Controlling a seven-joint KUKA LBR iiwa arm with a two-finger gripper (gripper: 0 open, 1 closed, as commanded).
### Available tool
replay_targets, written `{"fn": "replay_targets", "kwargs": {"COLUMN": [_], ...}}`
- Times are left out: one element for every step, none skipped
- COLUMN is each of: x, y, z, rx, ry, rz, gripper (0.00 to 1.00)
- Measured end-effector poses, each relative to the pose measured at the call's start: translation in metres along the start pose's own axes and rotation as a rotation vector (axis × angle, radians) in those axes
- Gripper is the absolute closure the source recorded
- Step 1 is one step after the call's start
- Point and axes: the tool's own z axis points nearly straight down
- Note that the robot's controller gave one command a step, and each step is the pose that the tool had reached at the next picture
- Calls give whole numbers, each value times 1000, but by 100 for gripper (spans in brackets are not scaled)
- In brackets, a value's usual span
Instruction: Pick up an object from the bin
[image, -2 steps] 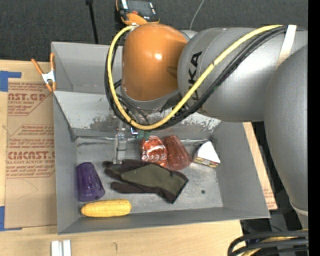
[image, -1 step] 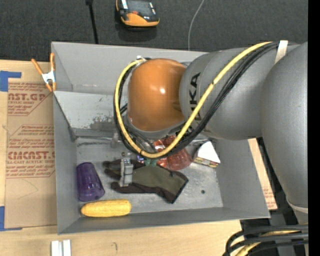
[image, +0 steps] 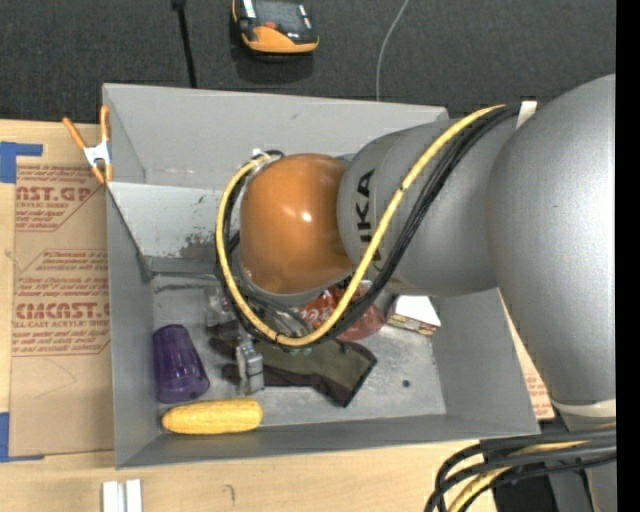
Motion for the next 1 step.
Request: {"fn": "replay_targets", "kwargs": {"x": [-24], "y": [-43], "z": [82], "rx": [-5], "ry": [-4], "rz": [43], "gripper": [100]}}
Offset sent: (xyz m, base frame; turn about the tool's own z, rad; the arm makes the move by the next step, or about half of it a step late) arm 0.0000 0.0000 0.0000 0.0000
